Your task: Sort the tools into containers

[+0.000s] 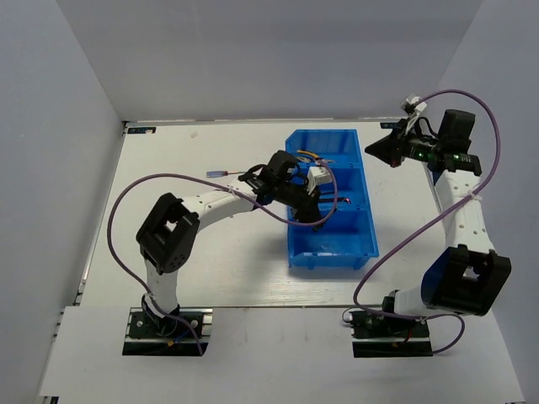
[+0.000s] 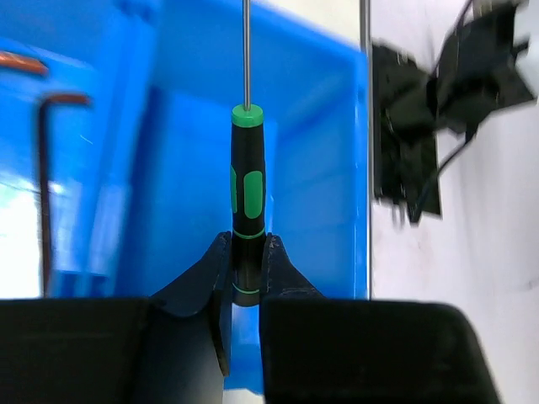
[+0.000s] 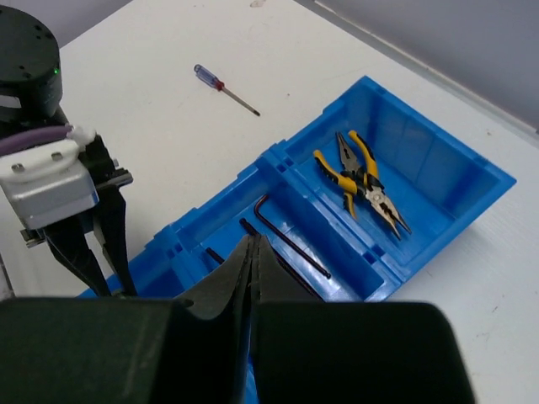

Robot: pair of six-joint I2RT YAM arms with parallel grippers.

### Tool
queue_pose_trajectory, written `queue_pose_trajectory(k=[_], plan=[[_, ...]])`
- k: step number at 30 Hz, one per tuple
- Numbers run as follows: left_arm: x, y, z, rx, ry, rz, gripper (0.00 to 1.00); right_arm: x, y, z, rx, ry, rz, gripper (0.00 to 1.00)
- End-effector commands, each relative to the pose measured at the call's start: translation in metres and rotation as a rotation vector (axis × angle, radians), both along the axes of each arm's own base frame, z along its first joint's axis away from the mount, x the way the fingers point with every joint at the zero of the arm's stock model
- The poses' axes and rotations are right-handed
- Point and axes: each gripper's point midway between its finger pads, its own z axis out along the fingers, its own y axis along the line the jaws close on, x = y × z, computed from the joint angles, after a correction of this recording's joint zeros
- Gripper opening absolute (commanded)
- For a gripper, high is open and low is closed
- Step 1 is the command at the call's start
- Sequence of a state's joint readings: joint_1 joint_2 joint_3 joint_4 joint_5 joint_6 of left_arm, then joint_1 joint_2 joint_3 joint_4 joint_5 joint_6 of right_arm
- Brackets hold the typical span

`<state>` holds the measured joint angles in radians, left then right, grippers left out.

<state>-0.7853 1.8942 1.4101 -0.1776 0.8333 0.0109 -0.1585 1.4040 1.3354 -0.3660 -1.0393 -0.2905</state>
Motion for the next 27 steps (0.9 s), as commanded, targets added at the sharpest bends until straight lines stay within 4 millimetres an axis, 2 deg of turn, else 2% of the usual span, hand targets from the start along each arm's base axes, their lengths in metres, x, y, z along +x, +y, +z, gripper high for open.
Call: queue_pose_trajectory(k=[1,2,4,5,7,8,12,14,15,16,19,20,21,22,23,24,26,27], plan=[[-0.026,0.002,0.006,0.001,-0.011,-0.130,0.07,-0.008,-0.004,-0.008,0.006,0.034,0.010,0.00],[-0.023,0.002,0.004,0.007,-0.025,-0.122,0.19,-0.008,-0.005,-0.010,0.005,0.039,0.013,0.16],[-0.025,0.002,-0.001,0.035,-0.023,-0.109,0.37,-0.014,-0.004,-0.019,-0.002,0.083,0.020,0.36],[-0.023,0.002,-0.002,0.042,-0.029,-0.099,0.53,-0.014,-0.005,-0.021,-0.002,0.096,0.015,0.43],[-0.022,0.004,0.006,0.036,-0.052,-0.094,0.64,-0.015,-0.008,-0.023,-0.007,0.109,0.004,0.44],[-0.023,0.005,0.005,0.043,-0.045,-0.094,0.66,-0.016,-0.008,-0.024,-0.009,0.111,0.001,0.44],[-0.019,0.008,0.032,-0.006,-0.095,-0.065,0.67,-0.018,-0.011,-0.025,-0.011,0.121,-0.011,0.44],[-0.001,0.015,0.041,0.005,-0.107,0.031,0.66,-0.020,-0.013,-0.028,-0.010,0.132,-0.016,0.44],[0.009,0.021,0.054,0.000,-0.138,0.095,0.61,-0.020,-0.014,-0.028,-0.007,0.138,-0.020,0.44],[0.034,0.035,0.045,0.065,-0.184,0.248,0.56,-0.021,-0.014,-0.030,-0.013,0.135,-0.020,0.44],[0.098,0.092,0.040,0.161,-0.230,0.592,0.28,-0.029,-0.017,-0.037,-0.023,0.142,-0.027,0.44],[0.126,0.128,0.025,0.223,-0.175,0.729,0.32,-0.031,-0.019,-0.039,-0.022,0.147,-0.032,0.44],[0.155,0.159,-0.003,0.338,-0.130,0.877,0.46,-0.034,-0.021,-0.042,-0.027,0.150,-0.033,0.44],[0.168,0.186,0.002,0.372,-0.092,0.981,0.50,-0.034,-0.020,-0.042,-0.027,0.148,-0.033,0.44],[0.182,0.212,-0.035,0.483,-0.003,1.058,0.57,-0.037,-0.021,-0.043,-0.028,0.156,-0.031,0.44],[0.198,0.252,-0.040,0.559,0.046,1.176,0.61,-0.038,-0.022,-0.044,-0.033,0.149,-0.031,0.44],[0.212,0.282,-0.056,0.637,0.057,1.254,0.67,-0.041,-0.025,-0.046,-0.037,0.156,-0.034,0.44],[0.223,0.297,-0.053,0.650,0.033,1.289,0.70,-0.043,-0.025,-0.047,-0.036,0.154,-0.034,0.44]])
